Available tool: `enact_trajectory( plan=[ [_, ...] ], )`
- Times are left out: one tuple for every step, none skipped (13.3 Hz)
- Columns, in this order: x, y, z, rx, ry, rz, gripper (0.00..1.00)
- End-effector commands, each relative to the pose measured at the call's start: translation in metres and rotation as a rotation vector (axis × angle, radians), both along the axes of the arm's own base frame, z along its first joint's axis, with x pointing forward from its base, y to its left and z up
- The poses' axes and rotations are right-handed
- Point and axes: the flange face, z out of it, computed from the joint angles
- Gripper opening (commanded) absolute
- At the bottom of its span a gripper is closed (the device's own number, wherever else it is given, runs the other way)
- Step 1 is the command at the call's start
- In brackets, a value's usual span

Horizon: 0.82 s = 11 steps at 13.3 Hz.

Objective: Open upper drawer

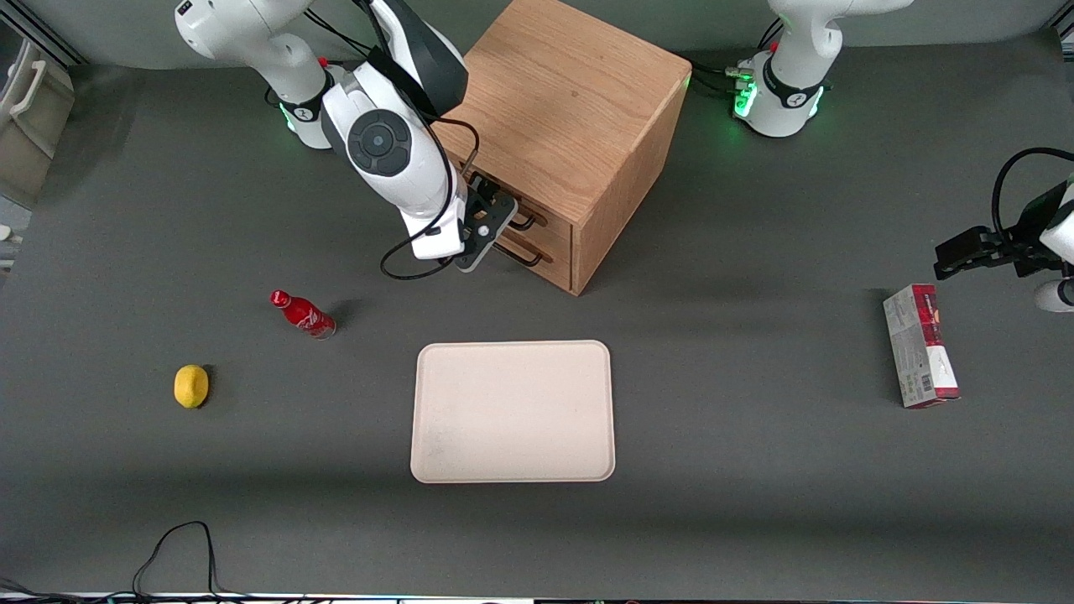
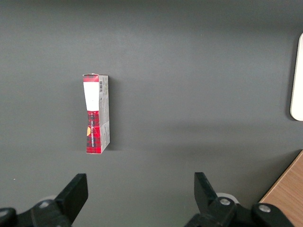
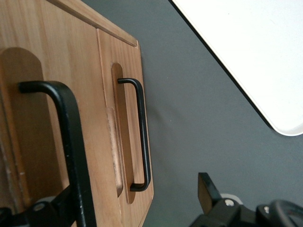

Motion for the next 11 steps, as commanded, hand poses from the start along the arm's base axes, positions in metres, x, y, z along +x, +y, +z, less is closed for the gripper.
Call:
enact_trajectory(
  plan=[
    [0.003, -0.004, -0.01, -0.009, -0.022, 0.024, 1.0],
    [0.004, -0.005, -0.01, -0.008, -0.023, 0.022, 1.0],
    [0.005, -0.006, -0.01, -0.009, -0.023, 0.019, 1.0],
    [0.005, -0.007, -0.009, -0.009, -0.023, 0.018, 1.0],
    [0.005, -0.007, -0.008, -0.008, -0.023, 0.018, 1.0],
    [0.007, -0.009, -0.005, -0.007, -0.024, 0.014, 1.0],
    [0.007, -0.01, -0.004, -0.005, -0.026, 0.013, 1.0],
    [0.008, -0.01, -0.001, -0.005, -0.03, 0.009, 1.0],
    [0.008, -0.01, 0.001, -0.005, -0.035, 0.011, 1.0],
    [0.009, -0.011, 0.001, -0.009, -0.04, 0.013, 1.0],
    [0.011, -0.012, 0.002, -0.022, -0.051, 0.016, 1.0]
  ],
)
